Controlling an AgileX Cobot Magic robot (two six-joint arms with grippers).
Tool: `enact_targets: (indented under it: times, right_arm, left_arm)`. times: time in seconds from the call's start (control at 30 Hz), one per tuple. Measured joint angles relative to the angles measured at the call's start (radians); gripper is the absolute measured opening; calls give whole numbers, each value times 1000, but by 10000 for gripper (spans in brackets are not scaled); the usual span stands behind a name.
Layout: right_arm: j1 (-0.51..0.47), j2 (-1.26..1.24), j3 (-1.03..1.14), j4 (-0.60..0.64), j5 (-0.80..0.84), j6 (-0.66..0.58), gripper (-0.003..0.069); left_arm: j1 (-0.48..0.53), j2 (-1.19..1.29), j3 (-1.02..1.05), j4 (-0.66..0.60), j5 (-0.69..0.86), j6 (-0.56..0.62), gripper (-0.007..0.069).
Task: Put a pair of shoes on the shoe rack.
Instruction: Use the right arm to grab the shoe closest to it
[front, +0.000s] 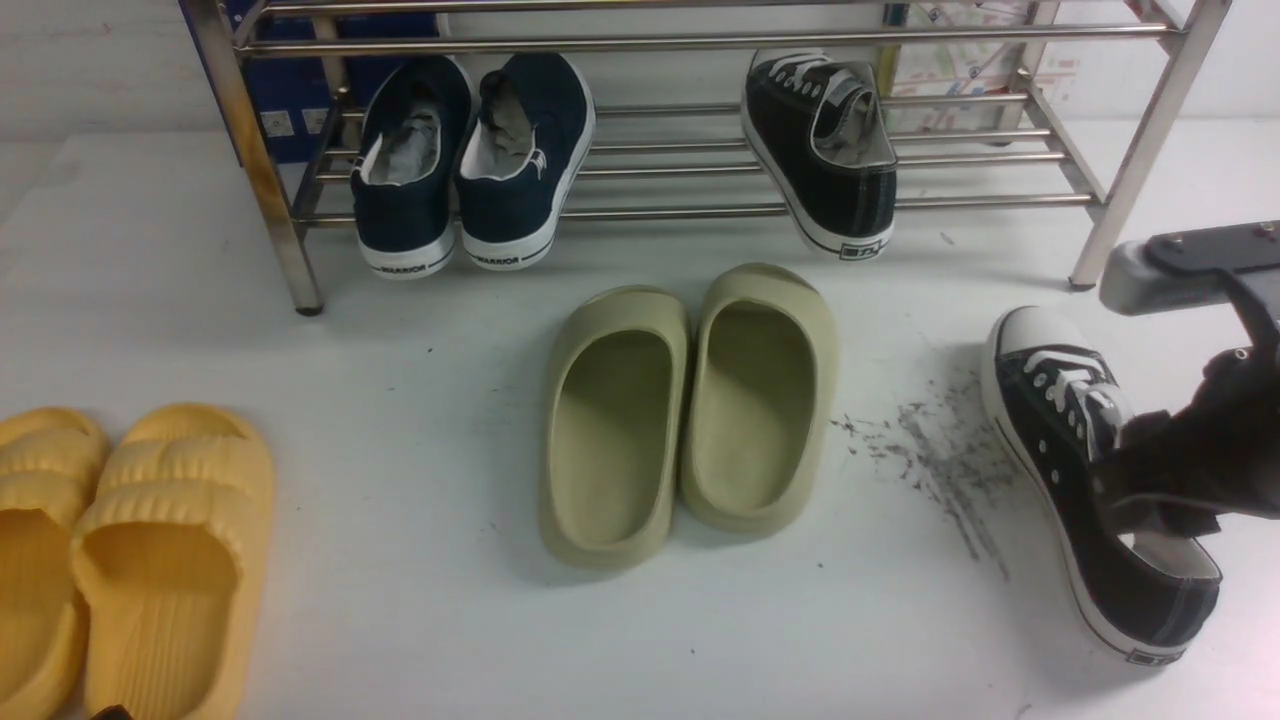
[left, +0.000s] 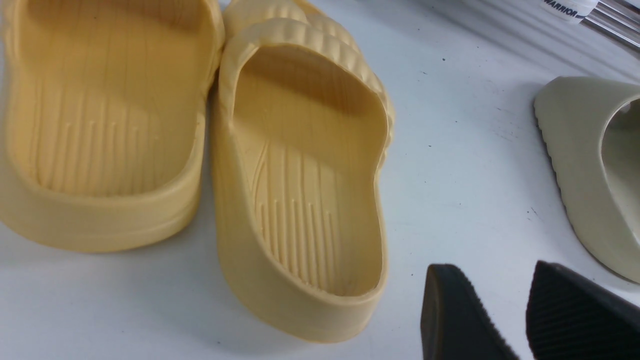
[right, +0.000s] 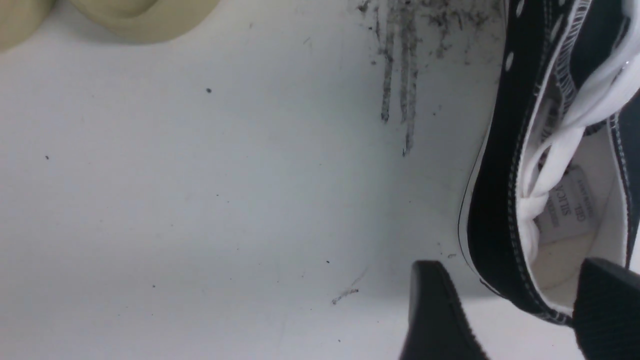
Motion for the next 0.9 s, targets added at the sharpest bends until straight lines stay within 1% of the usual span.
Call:
enact_targets:
  times: [0.3, 0.43, 0.53, 0.6, 0.7, 0.8, 0.83, 0.87, 0.9]
  right_arm:
    - [0, 129, 0, -19, -10, -1, 401]
    - [0, 187, 0, -81, -18, 1, 401]
    - [0, 206, 0, -140, -21, 29, 401]
    - [0, 213, 0, -158, -21, 35, 392]
    - [0, 227, 0, -162, -21, 33, 346]
    - [0, 241, 0, -149, -23, 5, 203]
    - [0, 242, 0, -145, -23, -1, 144]
    - [0, 242, 0, -142, -23, -5, 61]
    - [0, 242, 0, -142, -24, -5, 61]
  left_arm:
    - [0, 0, 0, 0, 0, 0, 239]
    - [0, 0, 0, 0, 0, 0, 239]
    - [0, 0, 0, 0, 0, 0, 239]
    - [0, 0, 0, 0, 0, 0, 239]
    - [0, 0, 0, 0, 0, 0, 239]
    - [0, 0, 0, 0, 0, 0, 239]
    - [0, 0, 0, 0, 0, 0, 239]
    - [0, 0, 0, 0, 0, 0, 239]
    - [0, 0, 0, 0, 0, 0, 239]
